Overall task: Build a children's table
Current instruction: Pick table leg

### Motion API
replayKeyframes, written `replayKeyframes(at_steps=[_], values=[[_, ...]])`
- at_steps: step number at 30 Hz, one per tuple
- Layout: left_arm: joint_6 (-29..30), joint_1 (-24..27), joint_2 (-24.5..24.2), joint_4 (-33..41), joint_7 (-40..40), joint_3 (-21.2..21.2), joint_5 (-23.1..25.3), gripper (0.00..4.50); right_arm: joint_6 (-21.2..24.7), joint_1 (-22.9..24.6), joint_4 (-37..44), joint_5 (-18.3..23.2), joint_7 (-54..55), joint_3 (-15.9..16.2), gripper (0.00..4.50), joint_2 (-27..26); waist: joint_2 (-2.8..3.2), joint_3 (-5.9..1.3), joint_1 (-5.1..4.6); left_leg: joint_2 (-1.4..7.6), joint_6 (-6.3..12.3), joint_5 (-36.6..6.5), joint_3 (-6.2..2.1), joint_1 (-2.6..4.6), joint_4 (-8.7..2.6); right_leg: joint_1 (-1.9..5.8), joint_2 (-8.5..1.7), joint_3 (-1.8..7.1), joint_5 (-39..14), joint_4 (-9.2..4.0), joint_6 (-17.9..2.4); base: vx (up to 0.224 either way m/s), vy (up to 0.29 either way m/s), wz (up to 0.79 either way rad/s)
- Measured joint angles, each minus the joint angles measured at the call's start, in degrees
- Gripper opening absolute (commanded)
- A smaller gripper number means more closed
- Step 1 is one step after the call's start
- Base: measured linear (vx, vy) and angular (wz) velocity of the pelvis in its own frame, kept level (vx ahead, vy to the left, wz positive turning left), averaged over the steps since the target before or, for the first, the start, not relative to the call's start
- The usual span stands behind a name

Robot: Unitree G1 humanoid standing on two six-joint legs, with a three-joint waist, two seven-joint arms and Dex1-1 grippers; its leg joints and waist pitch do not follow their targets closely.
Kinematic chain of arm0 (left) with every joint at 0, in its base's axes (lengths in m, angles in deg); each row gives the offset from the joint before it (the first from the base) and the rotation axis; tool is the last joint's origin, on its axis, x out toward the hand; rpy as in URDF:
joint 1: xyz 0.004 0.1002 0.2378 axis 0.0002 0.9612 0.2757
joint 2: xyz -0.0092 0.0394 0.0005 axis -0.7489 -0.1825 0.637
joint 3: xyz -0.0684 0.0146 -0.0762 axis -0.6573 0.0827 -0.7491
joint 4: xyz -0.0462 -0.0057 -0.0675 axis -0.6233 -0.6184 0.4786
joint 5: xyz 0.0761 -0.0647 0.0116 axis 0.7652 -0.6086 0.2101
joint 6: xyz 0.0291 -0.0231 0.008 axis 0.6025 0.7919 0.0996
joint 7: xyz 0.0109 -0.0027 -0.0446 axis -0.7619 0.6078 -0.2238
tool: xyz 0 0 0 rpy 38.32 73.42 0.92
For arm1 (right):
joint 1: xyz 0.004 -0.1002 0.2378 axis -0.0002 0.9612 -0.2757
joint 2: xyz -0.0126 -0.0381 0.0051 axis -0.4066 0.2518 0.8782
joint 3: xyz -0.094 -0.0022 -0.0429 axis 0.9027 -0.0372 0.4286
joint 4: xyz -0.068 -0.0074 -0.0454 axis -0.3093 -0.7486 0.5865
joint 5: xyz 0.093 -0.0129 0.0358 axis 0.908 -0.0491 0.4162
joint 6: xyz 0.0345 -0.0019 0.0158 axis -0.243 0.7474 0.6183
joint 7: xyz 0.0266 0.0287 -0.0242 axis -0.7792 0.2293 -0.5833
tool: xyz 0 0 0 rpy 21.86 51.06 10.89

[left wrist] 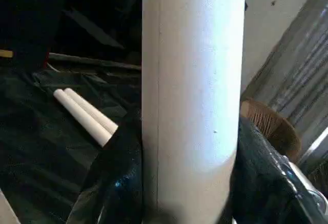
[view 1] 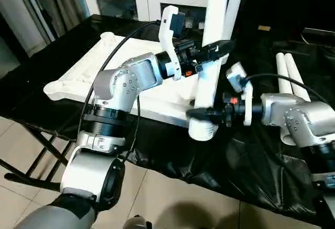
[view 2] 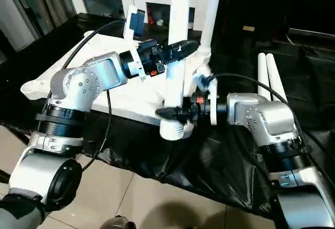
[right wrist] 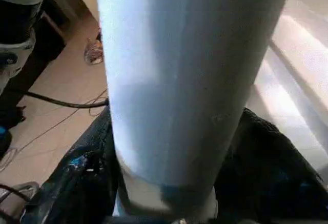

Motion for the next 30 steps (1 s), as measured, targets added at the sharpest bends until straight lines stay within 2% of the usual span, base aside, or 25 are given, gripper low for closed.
replayKeyframes(at_steps=[1, 6, 7, 13, 15, 17, 21, 23, 26, 28, 30], values=[[0.0, -0.05, -0.02, 0.0, 0.23, 0.06, 0.0, 1.8, 0.0, -0.04, -0.17, 0.0, -0.06, 0.0, 2.86, -0.03, 0.0, 0.0, 0.0, 0.0, 0.0, 0.0, 0.0, 0.0, 0.0, 0.0, 0.0, 0.0, 0.0, 0.0, 0.0, 0.0, 0.0, 0.0], [0.0, -0.17, -0.35, 0.0, 0.63, 0.08, 0.0, 1.8, -0.19, -0.06, -0.26, 0.08, -0.61, -0.05, 2.61, -0.45, 0.01, -0.01, -0.01, 0.0, 0.0, 0.0, 0.0, 0.0, 0.0, 0.0, 0.0, 0.0, 0.0, 0.0, 0.0, 0.0, 0.0, 0.0], [0.01, -0.18, -0.4, 0.0, 0.78, 0.09, 0.01, 1.8, -0.36, -0.06, -0.45, 0.08, -0.7, -0.11, 2.39, -0.77, 0.01, -0.01, -0.01, 0.01, 0.0, 0.0, 0.0, 0.0, 0.0, -0.01, 0.0, 0.0, 0.0, 0.01, 0.0, 0.0, 0.0, 0.0], [0.01, -0.18, -0.64, -0.01, 0.87, 0.1, 0.09, 1.8, -0.65, -0.06, -0.69, 0.12, -1.07, -0.12, 1.97, -1.32, 0.02, -0.01, 0.0, 0.01, 0.0, 0.0, 0.0, 0.0, 0.03, 0.0, 0.0, 0.0, 0.15, 0.02, -0.26, 0.0, 0.0, 0.0], [-0.04, -0.18, -0.67, -0.01, 0.88, 0.11, 0.25, 1.8, -0.71, -0.05, -0.69, 0.1, -1.02, -0.12, 1.94, -1.36, 0.02, -0.01, 0.02, 0.01, 0.0, 0.0, 0.0, 0.0, 0.04, 0.0, 0.0, 0.0, 0.19, 0.02, -0.32, 0.0, 0.0, 0.0], [-0.48, -0.5, -0.64, -0.04, 1.03, 0.46, 1.03, 2.36, -1.09, -0.03, -0.76, 0.06, -0.67, -0.21, 1.91, -1.55, 0.02, -0.01, 0.02, 0.01, 0.0, 0.0, 0.0, 0.0, 0.05, 0.0, 0.0, 0.0, 0.15, 0.01, -0.23, 0.0, 0.0, 0.0], [-1.11, -1.3, -0.2, -0.53, 1.06, 0.1, 0.93, 2.7, -1.68, 0.09, -0.76, 0.03, 0.4, -1.54, 1.91, -2.5, 0.02, -0.01, 0.03, 0.01, 0.01, 0.01, 0.0, 0.0, 0.06, 0.01, 0.0, 0.0, 0.16, 0.02, -0.22, 0.0, 0.0, 0.0], [-3.36, -1.29, 0.19, -0.81, 1.02, -0.24, 0.95, 2.85, -2.3, 1.03, -0.68, 0.06, 1.58, -2.63, 1.91, -3.31, 0.01, -0.01, 0.03, 0.01, 0.01, 0.01, 0.0, -0.01, 0.06, 0.0, 0.0, 0.0, 0.16, 0.01, -0.22, 0.0, 0.0, 0.0], [-10.23, -1.29, 0.3, -0.79, 0.48, -1.42, 2.39, 2.96, -2.94, 2.49, -0.8, 0.07, 3.96, -4.04, 1.91, -4.82, 0.02, -0.01, -0.06, 0.01, 0.01, 0.01, 0.0, -0.02, 0.06, -0.01, 0.0, 0.0, 0.17, 0.02, -0.23, 0.0, 0.0, 0.0], [-15.13, -1.29, 0.35, -0.85, -1.9, -2.0, 4.62, 2.96, -4.09, 3.0, -0.77, 0.3, 6.94, -6.38, 1.91, -6.91, 0.02, -0.01, -0.25, 0.03, 0.0, 0.02, 0.0, 0.0, 0.05, -0.02, 0.01, 0.0, 0.16, 0.02, -0.2, 0.0, 0.0, 0.0], [-16.91, -1.29, -0.26, -1.2, -2.85, -2.51, 5.75, 2.96, -6.16, 4.03, -0.72, 0.33, 10.22, -8.71, 1.91, -8.99, 0.01, -0.02, -0.28, 0.03, -0.02, 0.03, -0.01, 0.04, 0.05, 0.0, 0.01, 0.0, 0.08, 0.04, -0.08, 0.0, 0.0, 0.0]])
